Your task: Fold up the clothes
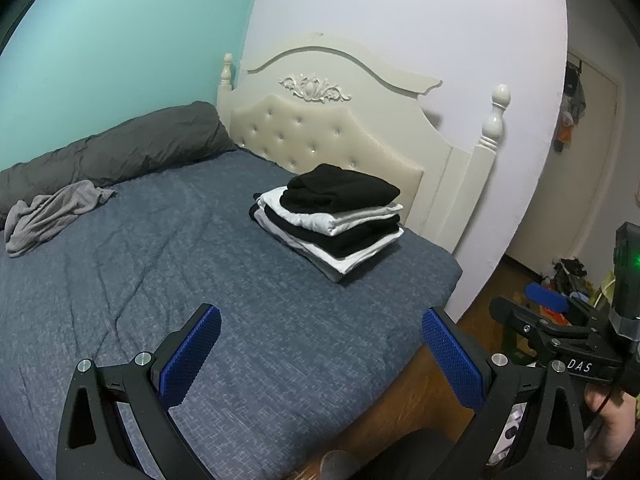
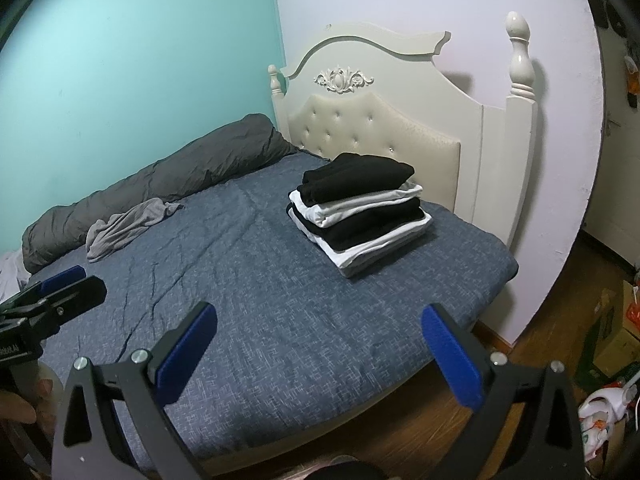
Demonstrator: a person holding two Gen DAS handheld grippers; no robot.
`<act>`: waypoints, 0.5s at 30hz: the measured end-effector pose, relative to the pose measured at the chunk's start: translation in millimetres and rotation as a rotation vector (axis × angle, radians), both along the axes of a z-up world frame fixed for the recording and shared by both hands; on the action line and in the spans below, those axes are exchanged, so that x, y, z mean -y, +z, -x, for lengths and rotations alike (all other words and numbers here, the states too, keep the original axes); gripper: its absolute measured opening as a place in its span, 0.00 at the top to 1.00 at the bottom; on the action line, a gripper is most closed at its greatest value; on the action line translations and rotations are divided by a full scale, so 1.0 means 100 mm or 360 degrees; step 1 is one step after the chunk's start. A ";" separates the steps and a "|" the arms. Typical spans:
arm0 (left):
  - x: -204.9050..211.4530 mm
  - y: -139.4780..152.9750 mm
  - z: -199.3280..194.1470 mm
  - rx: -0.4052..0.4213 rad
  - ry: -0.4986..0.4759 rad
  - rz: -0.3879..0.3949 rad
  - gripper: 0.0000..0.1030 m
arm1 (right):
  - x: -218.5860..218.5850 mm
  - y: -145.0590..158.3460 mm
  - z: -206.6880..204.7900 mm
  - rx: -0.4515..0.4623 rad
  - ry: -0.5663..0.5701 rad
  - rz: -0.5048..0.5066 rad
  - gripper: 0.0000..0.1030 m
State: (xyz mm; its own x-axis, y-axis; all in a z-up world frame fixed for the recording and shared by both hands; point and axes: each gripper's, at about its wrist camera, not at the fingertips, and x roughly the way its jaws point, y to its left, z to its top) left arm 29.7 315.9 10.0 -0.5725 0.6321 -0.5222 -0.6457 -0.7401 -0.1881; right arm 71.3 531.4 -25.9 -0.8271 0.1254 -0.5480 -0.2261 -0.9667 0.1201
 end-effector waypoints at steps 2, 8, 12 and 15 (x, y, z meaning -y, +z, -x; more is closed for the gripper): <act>0.00 0.00 0.00 -0.0003 -0.0002 0.0002 0.01 | -0.01 0.00 0.00 0.0000 -0.0001 0.0000 0.00; -0.01 0.00 0.00 0.0001 -0.0007 0.0001 0.01 | -0.01 0.02 0.00 -0.0005 -0.0005 0.0001 0.00; -0.01 -0.01 0.00 0.0007 0.0006 0.0007 0.01 | -0.01 0.02 0.00 -0.0002 -0.0002 0.0003 0.01; -0.02 -0.02 0.03 0.0035 0.0006 0.0012 0.00 | -0.01 0.02 0.00 0.0000 -0.0001 0.0006 0.01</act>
State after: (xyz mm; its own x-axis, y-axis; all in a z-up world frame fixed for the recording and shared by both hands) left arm 27.1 317.9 8.3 -0.5632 0.6260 -0.5395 -0.6387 -0.7440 -0.1965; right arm 71.0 532.4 -23.5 -0.8269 0.1239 -0.5485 -0.2267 -0.9661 0.1236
